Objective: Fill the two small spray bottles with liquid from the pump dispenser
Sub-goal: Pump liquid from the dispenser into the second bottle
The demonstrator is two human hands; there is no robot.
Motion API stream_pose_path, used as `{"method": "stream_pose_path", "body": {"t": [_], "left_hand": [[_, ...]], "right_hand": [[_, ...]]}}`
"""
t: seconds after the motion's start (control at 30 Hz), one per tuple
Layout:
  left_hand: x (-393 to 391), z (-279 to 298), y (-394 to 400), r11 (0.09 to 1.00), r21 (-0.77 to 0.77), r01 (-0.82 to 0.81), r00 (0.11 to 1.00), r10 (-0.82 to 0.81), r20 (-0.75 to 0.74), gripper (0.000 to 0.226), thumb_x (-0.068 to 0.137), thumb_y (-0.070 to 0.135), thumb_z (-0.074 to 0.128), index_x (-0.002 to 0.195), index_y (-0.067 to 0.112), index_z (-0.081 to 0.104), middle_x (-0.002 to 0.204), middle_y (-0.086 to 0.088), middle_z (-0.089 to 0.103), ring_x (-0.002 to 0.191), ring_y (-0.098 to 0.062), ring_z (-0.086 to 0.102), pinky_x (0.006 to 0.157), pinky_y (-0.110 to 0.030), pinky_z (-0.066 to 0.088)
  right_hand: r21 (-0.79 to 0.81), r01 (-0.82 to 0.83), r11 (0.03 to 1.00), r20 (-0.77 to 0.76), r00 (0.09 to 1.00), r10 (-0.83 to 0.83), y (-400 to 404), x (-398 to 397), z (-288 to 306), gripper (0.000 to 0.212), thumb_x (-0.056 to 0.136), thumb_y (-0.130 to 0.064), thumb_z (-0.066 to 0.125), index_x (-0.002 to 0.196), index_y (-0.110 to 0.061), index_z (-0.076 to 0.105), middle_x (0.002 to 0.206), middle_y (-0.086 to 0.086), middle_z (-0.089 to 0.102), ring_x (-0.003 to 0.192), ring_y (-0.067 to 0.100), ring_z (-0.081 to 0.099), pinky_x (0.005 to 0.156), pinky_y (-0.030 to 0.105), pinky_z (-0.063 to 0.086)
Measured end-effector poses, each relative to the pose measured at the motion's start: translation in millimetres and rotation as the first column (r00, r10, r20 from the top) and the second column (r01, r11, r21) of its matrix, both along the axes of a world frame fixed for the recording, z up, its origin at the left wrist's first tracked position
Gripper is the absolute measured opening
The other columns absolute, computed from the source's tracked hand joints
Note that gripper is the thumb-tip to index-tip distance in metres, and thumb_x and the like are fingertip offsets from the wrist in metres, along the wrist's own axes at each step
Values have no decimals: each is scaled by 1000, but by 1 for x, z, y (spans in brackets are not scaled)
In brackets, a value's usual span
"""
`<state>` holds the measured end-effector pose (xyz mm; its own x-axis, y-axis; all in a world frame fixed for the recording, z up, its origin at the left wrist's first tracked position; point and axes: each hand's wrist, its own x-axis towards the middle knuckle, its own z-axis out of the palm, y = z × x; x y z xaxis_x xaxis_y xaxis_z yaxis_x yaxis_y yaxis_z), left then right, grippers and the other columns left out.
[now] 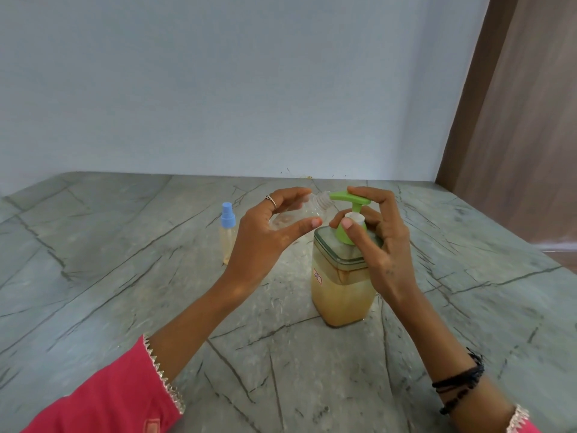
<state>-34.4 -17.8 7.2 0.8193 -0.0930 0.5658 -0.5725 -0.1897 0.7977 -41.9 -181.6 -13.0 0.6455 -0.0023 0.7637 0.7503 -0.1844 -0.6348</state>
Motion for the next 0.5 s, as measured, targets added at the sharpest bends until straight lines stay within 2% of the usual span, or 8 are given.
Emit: {"method": "stream_pose_path", "body": {"t": [0.07,0.17,0.3,0.4,0.5], "left_hand": [[0,1,1,1000,3,-1,1000,1,1,40,63,37,70,102,34,60,103,16,65,102,7,58,92,-17,47],[1,2,2,1000,4,0,1000,0,-4,41,64,34,71,104,32,61,104,14,65,102,6,58,91,-15,46],[1,3,2,1000,20,-7,1000,7,4,40,66,31,73,103,33,60,104,16,64,101,8,57,88,-9,44],[1,3,0,999,40,-10,1000,10,7,40,63,38,70,102,37,59,102,20,63,101,9,57,88,-9,45],[0,2,-1,999,52,-7,1000,6,9,41,62,39,70,102,38,59,103,20,63,101,9,57,89,-11,45]], "right_hand": [[5,-9,1000,-1,1000,9,-1,0,-1,27,87,-35,56,113,-32,48,87,-2,72,82,19,69,71,31,53],[-6,-3,1000,3,1000,3,-1,1,-1,28,87,-35,56,113,-35,48,86,-2,72,84,17,69,74,23,51],[-6,-11,1000,-12,1000,11,-2,1,-1,30,86,-32,61,113,-37,48,86,1,71,82,17,69,70,24,52],[0,-11,1000,-33,999,11,-2,1,1,35,84,-21,68,110,-34,48,85,-1,72,76,13,69,65,20,51],[11,-22,1000,-49,999,23,-2,1,4,36,81,-18,69,106,-33,49,88,-4,72,74,11,70,64,19,51]]}}
